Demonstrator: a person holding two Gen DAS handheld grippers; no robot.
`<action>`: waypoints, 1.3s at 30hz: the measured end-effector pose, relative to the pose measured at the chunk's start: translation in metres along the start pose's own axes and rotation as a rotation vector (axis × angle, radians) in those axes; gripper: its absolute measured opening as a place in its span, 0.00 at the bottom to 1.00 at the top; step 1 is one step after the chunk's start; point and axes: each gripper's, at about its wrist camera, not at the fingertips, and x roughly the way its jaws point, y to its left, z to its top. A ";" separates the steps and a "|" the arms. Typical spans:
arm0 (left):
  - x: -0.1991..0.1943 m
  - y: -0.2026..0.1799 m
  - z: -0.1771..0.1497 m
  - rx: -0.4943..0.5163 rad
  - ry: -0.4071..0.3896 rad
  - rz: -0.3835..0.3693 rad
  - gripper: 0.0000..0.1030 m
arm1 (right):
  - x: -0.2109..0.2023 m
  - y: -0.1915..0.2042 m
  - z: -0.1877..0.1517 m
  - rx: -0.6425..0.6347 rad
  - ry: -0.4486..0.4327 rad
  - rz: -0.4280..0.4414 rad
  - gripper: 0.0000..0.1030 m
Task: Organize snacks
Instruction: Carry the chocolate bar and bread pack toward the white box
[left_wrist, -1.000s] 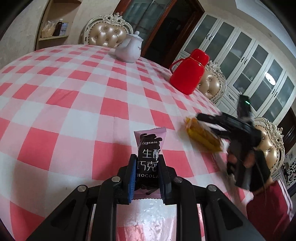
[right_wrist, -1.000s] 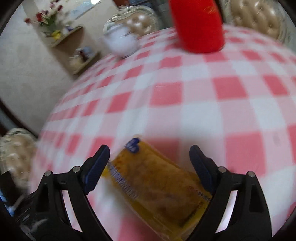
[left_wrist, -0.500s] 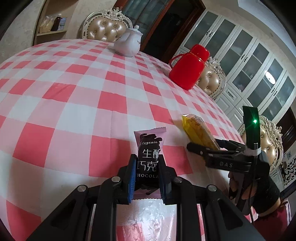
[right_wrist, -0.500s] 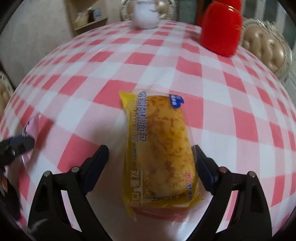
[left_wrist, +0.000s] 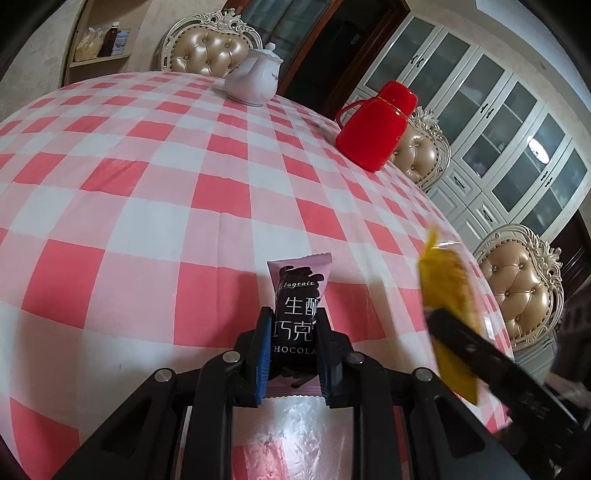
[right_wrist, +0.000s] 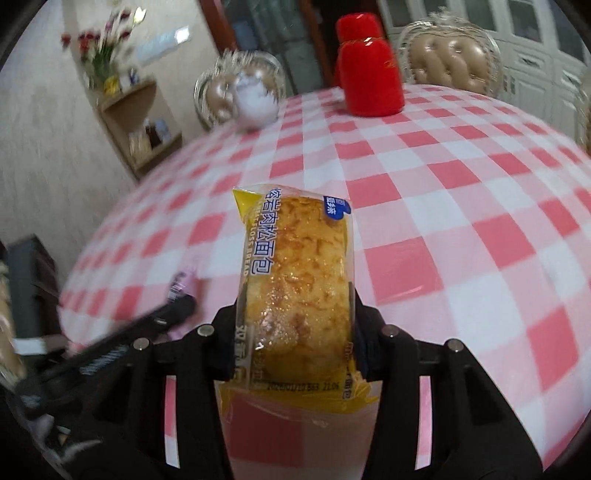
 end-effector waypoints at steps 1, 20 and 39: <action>0.000 -0.001 0.000 0.006 -0.001 0.002 0.21 | -0.003 0.000 -0.002 0.025 -0.008 0.010 0.49; -0.025 -0.006 -0.006 0.083 -0.068 0.091 0.22 | -0.044 0.020 -0.052 0.116 -0.104 -0.008 0.49; -0.079 0.017 -0.046 0.057 -0.119 0.188 0.22 | -0.039 0.018 -0.053 0.123 -0.072 0.044 0.49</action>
